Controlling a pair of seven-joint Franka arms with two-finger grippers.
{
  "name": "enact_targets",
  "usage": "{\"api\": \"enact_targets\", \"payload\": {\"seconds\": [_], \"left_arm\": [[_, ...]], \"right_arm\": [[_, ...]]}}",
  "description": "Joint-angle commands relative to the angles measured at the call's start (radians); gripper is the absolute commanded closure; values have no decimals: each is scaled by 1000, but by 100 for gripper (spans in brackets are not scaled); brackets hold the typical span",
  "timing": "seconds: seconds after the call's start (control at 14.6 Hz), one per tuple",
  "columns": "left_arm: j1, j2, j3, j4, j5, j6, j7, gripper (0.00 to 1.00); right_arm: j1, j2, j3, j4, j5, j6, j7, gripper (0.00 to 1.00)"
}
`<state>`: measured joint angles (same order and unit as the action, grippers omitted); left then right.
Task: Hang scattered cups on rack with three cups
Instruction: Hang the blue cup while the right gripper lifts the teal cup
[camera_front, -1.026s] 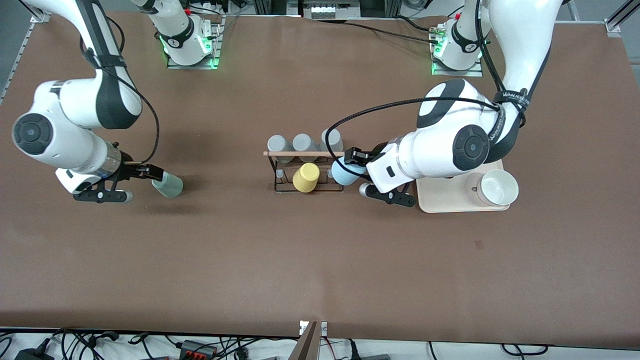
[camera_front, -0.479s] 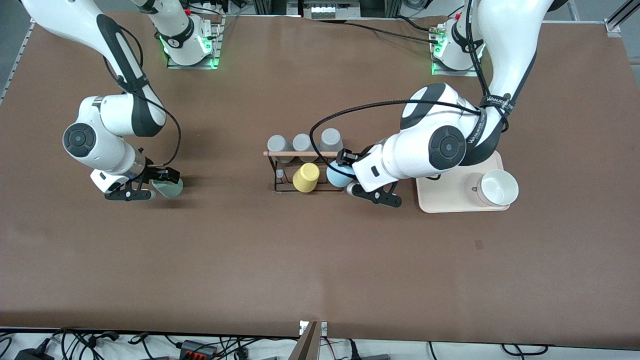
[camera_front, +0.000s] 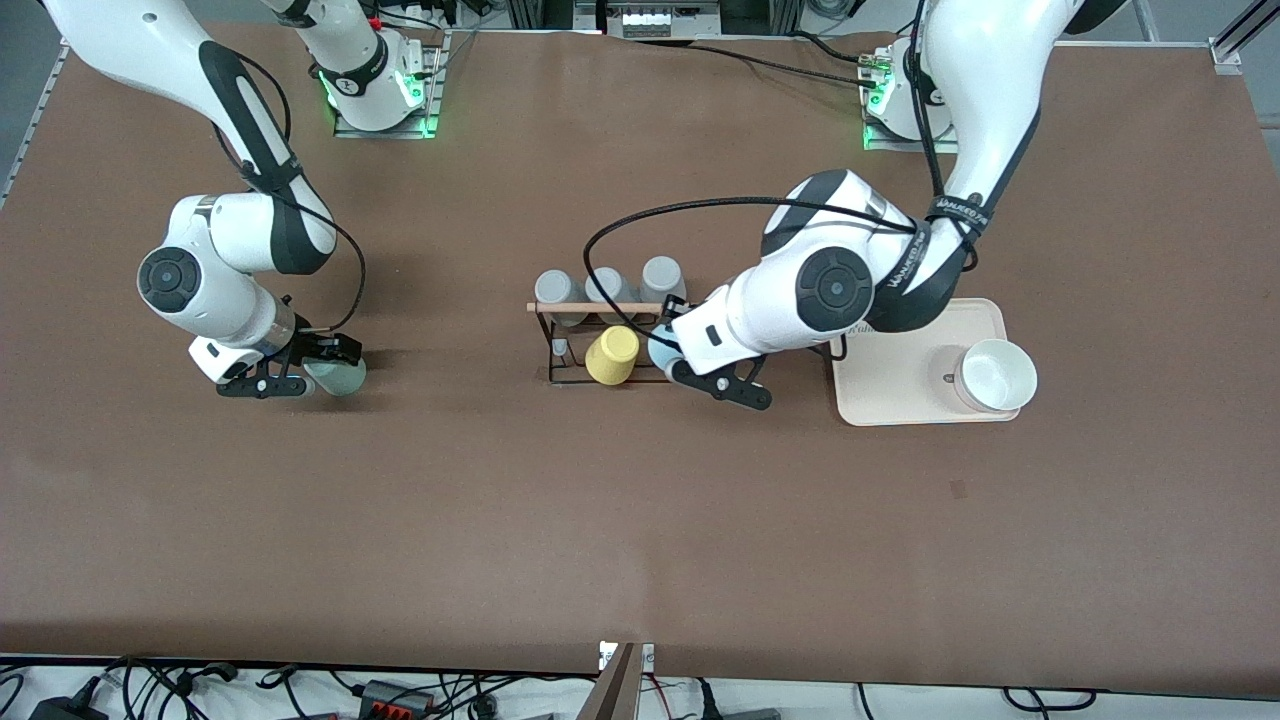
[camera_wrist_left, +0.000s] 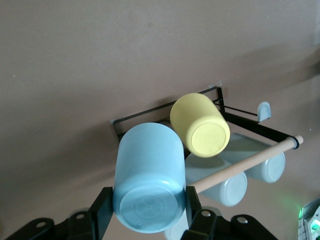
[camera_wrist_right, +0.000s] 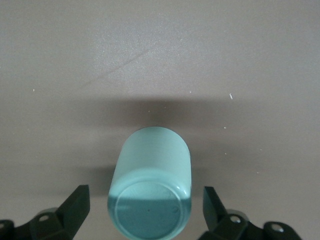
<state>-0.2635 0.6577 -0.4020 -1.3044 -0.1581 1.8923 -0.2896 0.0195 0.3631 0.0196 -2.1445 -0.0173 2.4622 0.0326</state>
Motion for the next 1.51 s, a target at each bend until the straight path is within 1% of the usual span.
{"api": "enact_targets", "payload": {"seconds": [0.0, 0.07, 0.27, 0.41, 0.48, 0.75, 0.82, 0.89, 1.03, 1.16, 1.3, 1.44], "left_arm": [[-5, 6, 5, 17, 22, 14, 6, 96], [-8, 11, 6, 17, 23, 17, 7, 96], [-19, 23, 5, 17, 70, 18, 7, 95], [-31, 28, 6, 17, 75, 18, 7, 94], [-31, 34, 5, 16, 75, 18, 7, 94], [-37, 43, 6, 8, 75, 18, 7, 91], [-37, 49, 6, 8, 75, 19, 7, 89], [-39, 52, 5, 8, 75, 37, 7, 84], [-37, 52, 5, -16, 75, 76, 7, 81], [-37, 52, 5, -16, 75, 76, 6, 67], [-37, 48, 3, -18, 74, 67, 3, 0], [-25, 36, 2, -13, 75, 59, 1, 0]], "right_arm": [[-1, -13, 2, -5, -7, -3, -19, 31], [-3, -18, 2, 1, -7, -17, -19, 42], [-6, -27, 0, 23, -7, -43, -20, 66], [-4, -29, 2, 55, -6, -74, -14, 69], [-3, -32, 2, 90, -6, -103, -17, 71], [11, -32, 11, 262, 0, -336, 4, 72], [19, -33, 11, 291, 2, -370, 7, 71], [39, -33, 13, 329, 7, -405, 24, 71], [85, -29, 11, 395, 8, -474, 97, 71], [141, -21, 11, 451, 10, -515, 180, 71], [178, -18, 11, 486, 16, -537, 231, 71], [201, -3, 13, 520, 33, -551, 272, 71]]}}
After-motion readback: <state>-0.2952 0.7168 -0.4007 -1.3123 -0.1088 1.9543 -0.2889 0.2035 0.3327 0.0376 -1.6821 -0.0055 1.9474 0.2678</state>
